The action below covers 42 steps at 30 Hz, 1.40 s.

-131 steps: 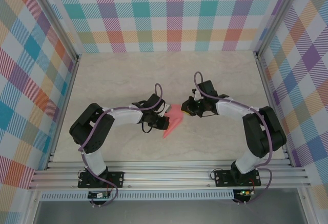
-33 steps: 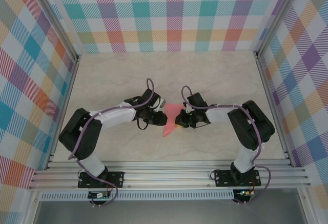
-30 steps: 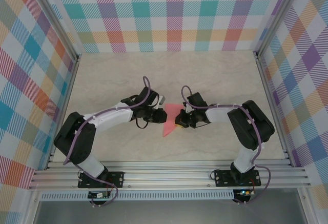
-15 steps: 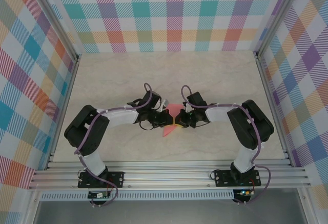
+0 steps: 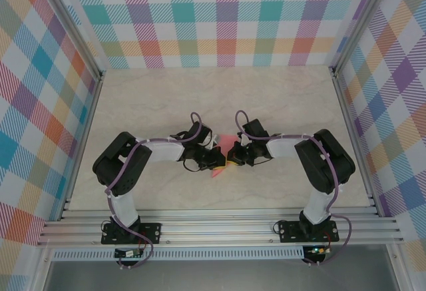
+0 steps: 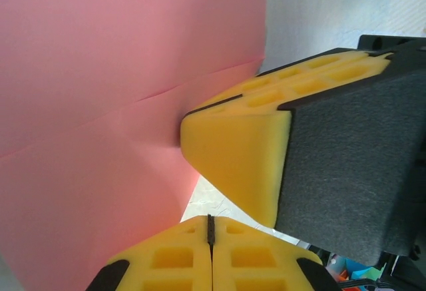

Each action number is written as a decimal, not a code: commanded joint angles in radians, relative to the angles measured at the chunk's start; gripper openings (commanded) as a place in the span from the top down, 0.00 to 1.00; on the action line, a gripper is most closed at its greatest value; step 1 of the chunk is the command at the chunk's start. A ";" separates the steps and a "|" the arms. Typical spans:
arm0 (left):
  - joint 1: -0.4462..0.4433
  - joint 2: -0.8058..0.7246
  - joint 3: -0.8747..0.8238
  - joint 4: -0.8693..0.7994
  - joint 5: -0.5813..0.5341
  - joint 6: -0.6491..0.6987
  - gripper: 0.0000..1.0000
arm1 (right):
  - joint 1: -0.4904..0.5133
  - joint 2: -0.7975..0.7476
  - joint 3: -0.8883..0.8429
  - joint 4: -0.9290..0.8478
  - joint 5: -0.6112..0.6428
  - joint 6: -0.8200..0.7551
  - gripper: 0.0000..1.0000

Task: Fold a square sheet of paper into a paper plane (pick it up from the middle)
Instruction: Third fold the triangle at the center of the table.

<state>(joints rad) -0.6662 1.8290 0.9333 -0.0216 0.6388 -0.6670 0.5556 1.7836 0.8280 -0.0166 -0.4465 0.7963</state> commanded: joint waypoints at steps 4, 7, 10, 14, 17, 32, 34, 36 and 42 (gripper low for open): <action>-0.013 -0.032 0.002 -0.012 0.024 0.037 0.93 | 0.001 0.053 -0.011 -0.071 0.077 0.001 0.96; -0.013 -0.011 0.007 -0.034 0.029 0.046 0.93 | 0.001 0.056 -0.011 -0.072 0.078 0.001 0.96; -0.015 0.013 -0.003 -0.024 0.050 0.047 0.93 | 0.002 0.059 -0.010 -0.074 0.078 -0.001 0.96; -0.014 0.022 -0.003 -0.097 -0.007 0.083 0.93 | 0.002 0.058 -0.012 -0.079 0.084 -0.004 0.96; -0.015 0.033 -0.008 -0.140 -0.042 0.108 0.94 | 0.001 0.060 -0.011 -0.083 0.084 -0.005 0.96; -0.015 -0.028 -0.149 -0.156 -0.039 0.102 0.96 | 0.001 0.064 -0.013 -0.097 0.101 -0.010 0.96; -0.013 -0.054 -0.169 -0.153 -0.031 0.093 0.96 | 0.001 0.065 -0.013 -0.102 0.103 -0.011 0.96; -0.013 -0.077 -0.187 -0.155 -0.026 0.082 0.96 | 0.000 0.063 -0.013 -0.104 0.105 -0.012 0.96; -0.012 -0.105 -0.218 -0.166 -0.013 0.069 0.95 | 0.001 0.062 -0.007 -0.118 0.115 -0.018 0.96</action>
<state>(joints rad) -0.6735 1.7260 0.7570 -0.0433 0.6254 -0.5846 0.5583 1.7908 0.8383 -0.0280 -0.4492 0.7956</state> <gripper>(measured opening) 0.048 0.046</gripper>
